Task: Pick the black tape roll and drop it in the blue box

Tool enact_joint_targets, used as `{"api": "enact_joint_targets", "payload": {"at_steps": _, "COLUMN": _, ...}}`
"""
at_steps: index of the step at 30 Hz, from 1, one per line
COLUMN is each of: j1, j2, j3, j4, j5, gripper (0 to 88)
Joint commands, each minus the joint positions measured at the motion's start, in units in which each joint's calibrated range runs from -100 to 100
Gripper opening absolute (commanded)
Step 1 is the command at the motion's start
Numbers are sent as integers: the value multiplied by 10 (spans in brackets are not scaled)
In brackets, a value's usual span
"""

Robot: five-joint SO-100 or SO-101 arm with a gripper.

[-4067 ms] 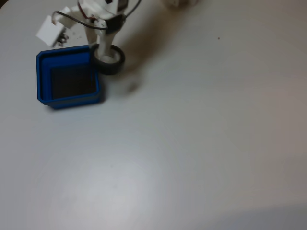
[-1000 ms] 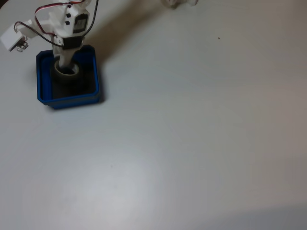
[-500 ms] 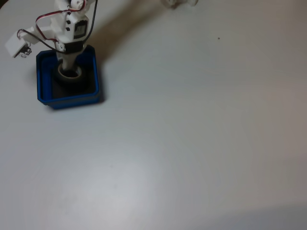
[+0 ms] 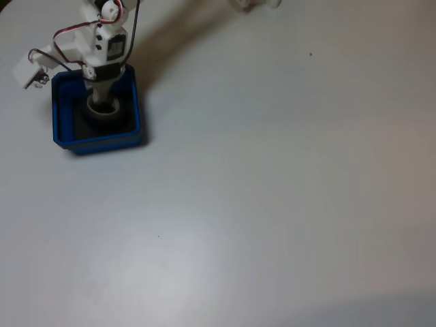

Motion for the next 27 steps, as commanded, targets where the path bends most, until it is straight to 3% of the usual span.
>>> {"api": "enact_joint_targets", "payload": {"at_steps": 1, "j1": -1, "j2": -8, "j3": -37, "j4": -7, "j5": 4, "gripper": 12}}
{"api": "enact_joint_targets", "payload": {"at_steps": 27, "j1": -3, "j2": 8, "j3": -37, "j4": -8, "j5": 4, "gripper": 12}}
